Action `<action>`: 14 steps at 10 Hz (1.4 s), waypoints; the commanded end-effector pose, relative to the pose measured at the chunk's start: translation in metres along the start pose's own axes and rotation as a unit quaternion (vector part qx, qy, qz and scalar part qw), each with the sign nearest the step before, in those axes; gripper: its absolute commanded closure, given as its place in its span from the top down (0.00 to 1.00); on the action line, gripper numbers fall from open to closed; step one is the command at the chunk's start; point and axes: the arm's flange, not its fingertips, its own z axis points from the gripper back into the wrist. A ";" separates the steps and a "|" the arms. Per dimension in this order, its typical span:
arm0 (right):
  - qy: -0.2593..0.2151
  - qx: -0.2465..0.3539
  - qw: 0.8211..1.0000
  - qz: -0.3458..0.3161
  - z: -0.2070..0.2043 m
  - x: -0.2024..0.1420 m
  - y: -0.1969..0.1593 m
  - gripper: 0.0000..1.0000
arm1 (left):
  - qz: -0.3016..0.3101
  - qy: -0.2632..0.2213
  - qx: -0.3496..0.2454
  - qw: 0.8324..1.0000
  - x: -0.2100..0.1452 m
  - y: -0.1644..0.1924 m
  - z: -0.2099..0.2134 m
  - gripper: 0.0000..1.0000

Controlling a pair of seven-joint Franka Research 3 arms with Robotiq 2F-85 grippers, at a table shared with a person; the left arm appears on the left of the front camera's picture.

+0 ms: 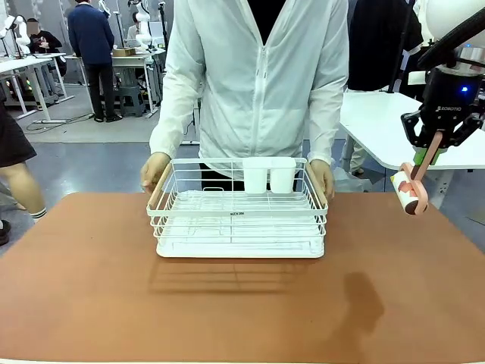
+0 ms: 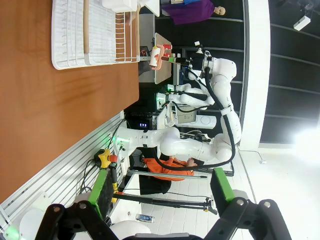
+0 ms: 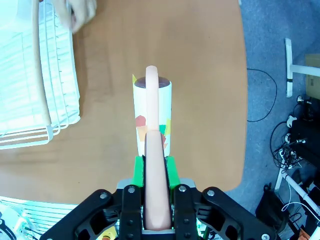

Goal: Clean the table.
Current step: Place the Lint Roller down when the Dish drying rack is positioned in the middle of the table.

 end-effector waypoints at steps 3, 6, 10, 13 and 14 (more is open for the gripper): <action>0.001 -0.005 1.000 -0.005 0.004 0.002 0.002 0.21 | -0.002 0.000 -0.004 1.000 -0.003 -0.001 0.001 1.00; 0.001 -0.005 1.000 -0.005 0.004 0.002 0.002 0.21 | -0.002 0.000 -0.004 1.000 -0.003 -0.001 0.001 1.00; 0.001 -0.005 1.000 -0.005 0.004 0.002 0.002 0.21 | -0.002 0.000 -0.004 1.000 -0.003 -0.001 0.001 1.00; 0.001 -0.005 1.000 -0.005 0.004 0.002 0.002 0.21 | -0.002 0.000 -0.004 1.000 -0.003 -0.001 0.001 1.00; 0.001 -0.005 1.000 -0.005 0.004 0.002 0.002 0.21 | -0.002 0.000 -0.004 1.000 -0.003 -0.001 0.001 1.00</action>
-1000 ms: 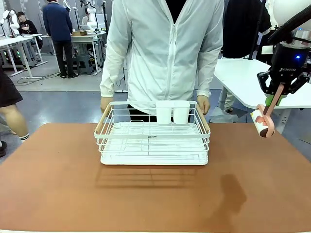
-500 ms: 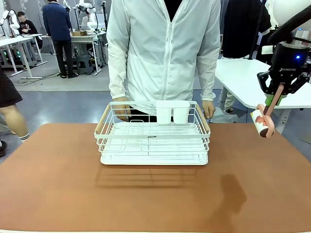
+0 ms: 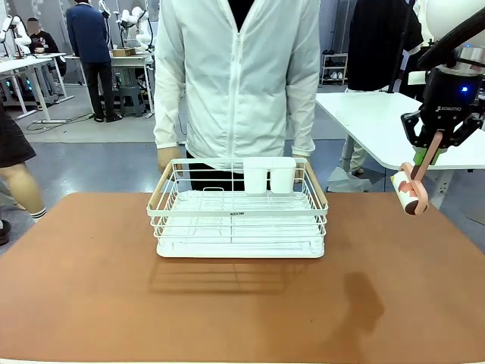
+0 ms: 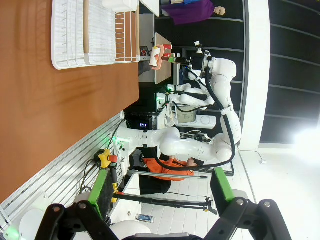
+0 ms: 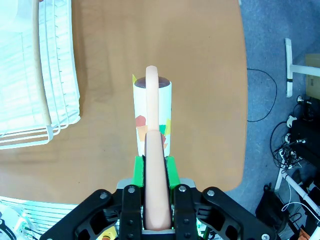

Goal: Clean the table.
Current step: Place the Lint Roller down when the Dish drying rack is positioned in the middle of the table.

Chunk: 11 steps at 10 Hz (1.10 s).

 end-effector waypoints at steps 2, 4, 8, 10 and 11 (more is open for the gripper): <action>0.001 -0.005 1.000 -0.005 0.004 0.002 0.002 0.21 | -0.002 0.000 -0.004 1.000 -0.003 -0.001 0.001 1.00; 0.011 0.012 1.000 -0.019 -0.001 -0.002 0.000 0.21 | -0.002 0.000 -0.004 1.000 -0.003 -0.001 0.001 1.00; -0.025 -0.013 0.903 -0.429 -0.006 -0.013 0.011 0.21 | -0.002 0.000 -0.004 1.000 -0.003 -0.001 0.001 1.00; -0.036 0.034 0.806 -0.590 -0.022 0.001 0.014 0.21 | -0.002 0.000 -0.004 1.000 -0.003 -0.001 0.001 1.00; -0.040 0.079 0.765 -0.638 -0.035 0.007 0.016 0.21 | -0.002 0.000 -0.004 1.000 -0.003 -0.001 0.001 1.00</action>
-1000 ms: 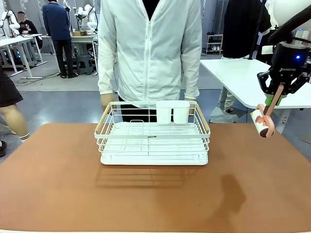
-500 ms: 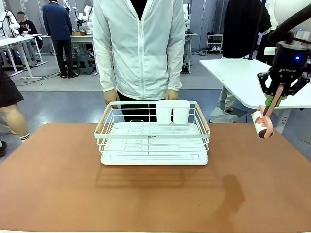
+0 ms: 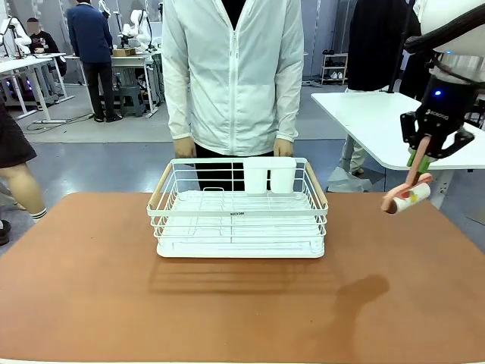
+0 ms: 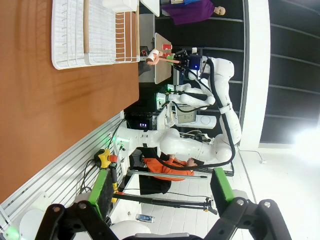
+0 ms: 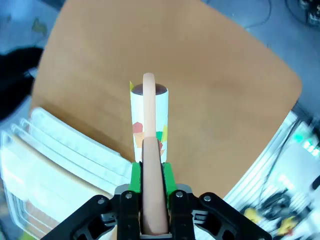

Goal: Clean the table.
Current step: Place the Lint Roller down when the Dish drying rack is positioned in the middle of the table.

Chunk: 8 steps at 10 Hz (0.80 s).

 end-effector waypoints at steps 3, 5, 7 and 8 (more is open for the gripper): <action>-0.012 0.162 0.961 -0.224 -0.058 -0.005 0.007 0.21 | -0.002 0.000 -0.004 1.000 -0.003 -0.001 0.002 1.00; -0.018 0.217 0.945 -0.243 -0.073 -0.006 -0.002 0.21 | -0.002 0.000 -0.004 1.000 -0.003 -0.001 0.002 1.00; -0.021 0.228 0.944 -0.236 -0.093 -0.005 -0.007 0.21 | -0.002 0.000 -0.004 1.000 -0.003 -0.001 0.002 1.00; -0.024 0.223 0.947 -0.231 -0.105 -0.002 -0.009 0.21 | -0.002 0.000 -0.004 1.000 -0.003 -0.001 0.002 1.00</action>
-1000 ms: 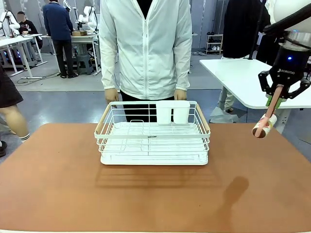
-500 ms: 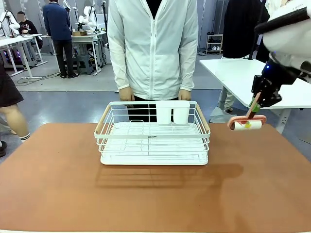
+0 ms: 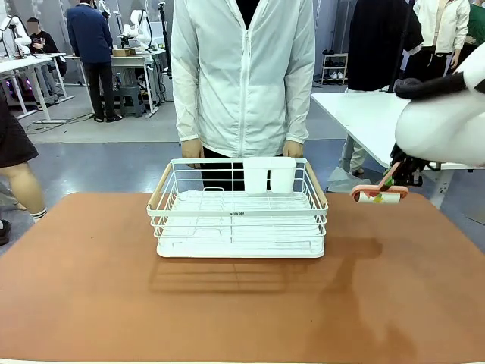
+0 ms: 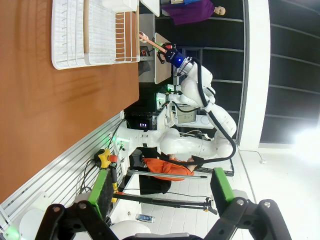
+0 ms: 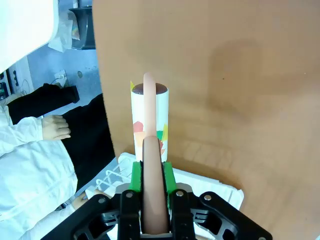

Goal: Clean the table.
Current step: Place the Lint Roller down when the Dish drying rack is positioned in the middle of the table.

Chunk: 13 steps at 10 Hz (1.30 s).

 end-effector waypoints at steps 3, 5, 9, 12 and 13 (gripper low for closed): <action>-0.019 -0.002 1.000 -0.001 -0.026 0.002 -0.015 0.21 | -0.002 0.000 -0.004 1.000 -0.003 -0.001 0.002 1.00; -0.008 0.000 1.000 0.000 -0.044 0.005 -0.032 0.21 | -0.002 0.000 -0.004 1.000 -0.003 -0.001 0.002 1.00; -0.020 0.006 0.999 0.034 -0.056 0.007 -0.052 0.21 | -0.002 0.000 -0.004 1.000 -0.003 -0.001 0.002 1.00; -0.016 0.006 0.999 0.031 -0.058 0.009 -0.056 0.21 | -0.002 0.000 -0.004 1.000 -0.003 -0.001 0.002 1.00; -0.017 0.004 0.999 0.030 -0.059 0.008 -0.056 0.21 | -0.002 0.000 -0.004 1.000 -0.003 -0.001 0.002 1.00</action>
